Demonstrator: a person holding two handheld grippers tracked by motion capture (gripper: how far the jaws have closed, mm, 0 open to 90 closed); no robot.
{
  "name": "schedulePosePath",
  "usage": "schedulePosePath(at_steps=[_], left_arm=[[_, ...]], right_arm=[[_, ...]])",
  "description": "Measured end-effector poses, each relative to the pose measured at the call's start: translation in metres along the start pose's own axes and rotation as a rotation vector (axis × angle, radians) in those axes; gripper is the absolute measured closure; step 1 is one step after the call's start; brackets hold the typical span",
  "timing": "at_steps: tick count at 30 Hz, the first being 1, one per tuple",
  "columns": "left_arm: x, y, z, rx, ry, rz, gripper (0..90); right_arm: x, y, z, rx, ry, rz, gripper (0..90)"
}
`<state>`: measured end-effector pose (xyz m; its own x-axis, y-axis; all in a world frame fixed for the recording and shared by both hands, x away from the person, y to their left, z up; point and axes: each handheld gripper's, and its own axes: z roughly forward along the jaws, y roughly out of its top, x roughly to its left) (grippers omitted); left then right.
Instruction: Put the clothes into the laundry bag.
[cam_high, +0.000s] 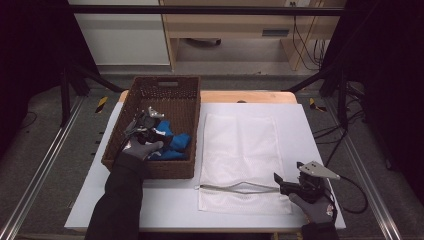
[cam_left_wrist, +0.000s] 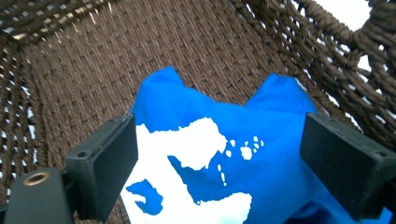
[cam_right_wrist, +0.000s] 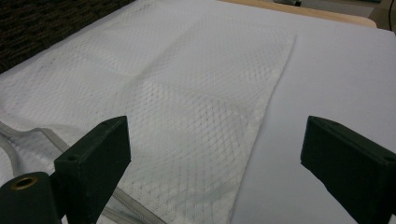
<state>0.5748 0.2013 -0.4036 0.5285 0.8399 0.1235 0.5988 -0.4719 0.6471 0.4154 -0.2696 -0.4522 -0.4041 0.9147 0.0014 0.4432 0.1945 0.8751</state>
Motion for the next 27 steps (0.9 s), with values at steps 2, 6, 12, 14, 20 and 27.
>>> schedulePosePath(at_steps=[2, 6, 12, 14, 20, 27], left_arm=[[0.0, 0.0, 0.0, 0.001, -0.002, 0.0, 9.6], [0.0, -0.001, 0.004, 0.031, -0.003, 0.003, 8.3], [-0.003, -0.002, 0.013, 0.105, -0.005, 0.03, 8.0], [-0.003, -0.002, 0.015, 0.13, -0.005, 0.032, 8.0], [-0.004, -0.002, 0.018, 0.157, -0.011, 0.042, 7.5], [-0.003, -0.002, 0.027, 0.237, -0.02, 0.032, 5.6]], right_arm=[[0.0, 0.0, 0.0, 0.003, 0.0, 0.002, 8.8], [0.0, 0.0, 0.001, 0.006, 0.002, 0.0, 8.7], [0.0, -0.001, 0.001, 0.007, 0.003, 0.0, 8.6], [0.0, -0.001, 0.001, 0.01, 0.003, -0.002, 8.6], [0.0, -0.001, 0.001, 0.013, 0.003, -0.004, 8.3], [0.0, -0.001, 0.002, 0.018, 0.005, -0.007, 8.1]])
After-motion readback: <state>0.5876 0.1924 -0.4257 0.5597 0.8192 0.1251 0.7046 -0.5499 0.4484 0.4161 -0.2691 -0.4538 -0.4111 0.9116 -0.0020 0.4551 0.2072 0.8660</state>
